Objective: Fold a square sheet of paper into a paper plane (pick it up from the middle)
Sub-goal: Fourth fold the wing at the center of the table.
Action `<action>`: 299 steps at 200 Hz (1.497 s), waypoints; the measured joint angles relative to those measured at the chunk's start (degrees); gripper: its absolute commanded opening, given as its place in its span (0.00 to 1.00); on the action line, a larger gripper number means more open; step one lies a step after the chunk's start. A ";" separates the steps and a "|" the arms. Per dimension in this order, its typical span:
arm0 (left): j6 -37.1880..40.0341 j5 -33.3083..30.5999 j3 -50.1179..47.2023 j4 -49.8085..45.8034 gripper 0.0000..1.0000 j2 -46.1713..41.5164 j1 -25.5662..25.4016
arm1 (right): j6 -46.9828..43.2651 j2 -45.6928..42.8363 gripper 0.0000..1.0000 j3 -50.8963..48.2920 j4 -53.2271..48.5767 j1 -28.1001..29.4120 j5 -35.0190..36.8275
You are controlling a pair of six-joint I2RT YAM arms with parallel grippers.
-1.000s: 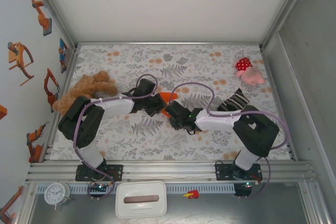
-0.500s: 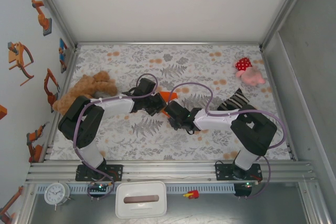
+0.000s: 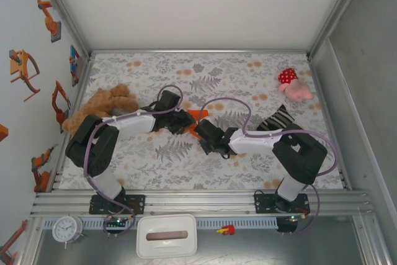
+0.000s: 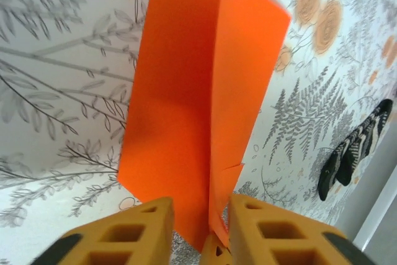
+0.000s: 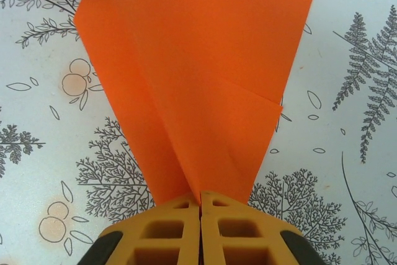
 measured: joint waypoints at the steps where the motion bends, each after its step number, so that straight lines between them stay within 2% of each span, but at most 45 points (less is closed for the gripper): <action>1: -0.04 -0.02 -0.04 0.00 0.40 -0.13 0.09 | 0.00 0.00 0.07 0.00 0.00 0.00 0.00; 27: 0.52 -1.36 -3.13 0.33 0.45 -6.45 3.76 | -0.63 -0.17 0.06 -0.07 0.70 0.00 -0.07; 64: 0.61 -2.16 -8.70 2.12 0.42 -10.51 5.99 | -1.22 -0.28 0.04 -0.07 2.12 0.00 -0.63; 96: -0.31 0.94 -10.88 7.72 0.33 -6.82 5.57 | -1.25 -0.33 0.04 -0.52 3.63 -0.02 -1.36; 141: -1.66 5.51 -10.23 15.45 0.28 1.62 3.98 | -1.22 -0.52 0.04 -1.70 5.51 -0.11 -2.19; 197: -2.49 7.06 -6.54 16.57 0.25 7.34 2.78 | -1.22 -0.55 0.07 -2.01 6.36 -0.13 -2.67; 236: -2.54 6.64 -6.08 15.87 0.24 7.56 2.58 | -1.27 -0.52 0.13 -2.01 6.58 -0.13 -2.64; 299: -2.54 6.38 -5.81 15.26 0.23 7.63 2.45 | -1.29 0.02 0.17 -1.99 6.67 -0.13 -2.58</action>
